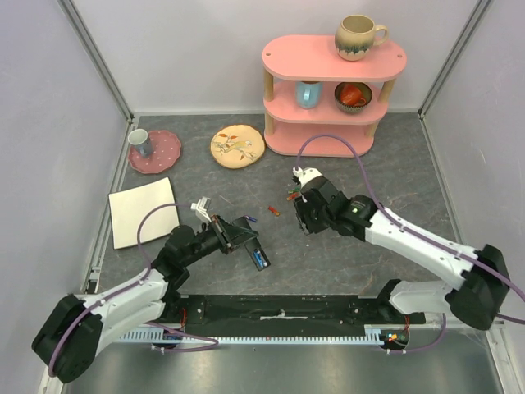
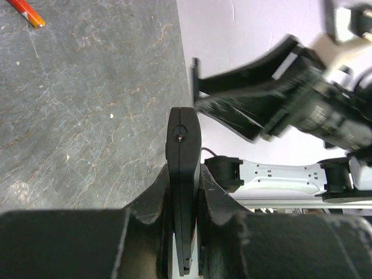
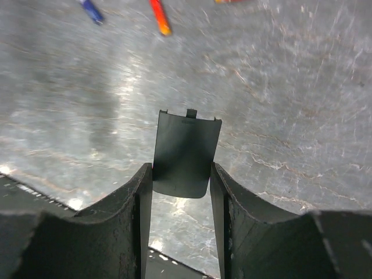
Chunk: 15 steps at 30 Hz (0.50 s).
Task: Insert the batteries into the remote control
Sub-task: Pick up the battery cover at the center of the board.
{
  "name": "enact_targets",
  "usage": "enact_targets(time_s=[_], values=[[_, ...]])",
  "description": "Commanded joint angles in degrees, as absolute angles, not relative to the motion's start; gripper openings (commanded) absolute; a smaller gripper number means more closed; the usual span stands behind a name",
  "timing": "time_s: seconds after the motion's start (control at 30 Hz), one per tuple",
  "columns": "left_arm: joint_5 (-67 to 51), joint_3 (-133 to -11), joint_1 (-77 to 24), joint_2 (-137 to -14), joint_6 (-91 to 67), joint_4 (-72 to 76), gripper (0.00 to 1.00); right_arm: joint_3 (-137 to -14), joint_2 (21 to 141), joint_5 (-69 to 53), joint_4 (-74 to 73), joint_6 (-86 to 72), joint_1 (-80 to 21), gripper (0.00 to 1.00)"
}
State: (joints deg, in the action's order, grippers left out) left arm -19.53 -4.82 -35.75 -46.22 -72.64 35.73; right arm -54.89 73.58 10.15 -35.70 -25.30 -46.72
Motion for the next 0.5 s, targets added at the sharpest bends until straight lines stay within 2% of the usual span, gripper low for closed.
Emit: enact_targets(time_s=[0.0, 0.17, 0.47], values=[[-19.1, -8.9, -35.6, -51.2, -70.4, 43.3, 0.02, -62.6, 68.1, 13.8, -46.1, -25.4, -51.8, 0.29], [-20.2, -10.8, -35.9, -58.5, -72.8, 51.2, 0.02, -68.3, 66.9, 13.5, -51.4, -27.5, -57.1, 0.28], [-16.2, -11.6, -39.1, -69.2, -76.4, 66.4, 0.02, -71.5, 68.9, 11.9, -51.8, -30.8, -63.5, 0.27]])
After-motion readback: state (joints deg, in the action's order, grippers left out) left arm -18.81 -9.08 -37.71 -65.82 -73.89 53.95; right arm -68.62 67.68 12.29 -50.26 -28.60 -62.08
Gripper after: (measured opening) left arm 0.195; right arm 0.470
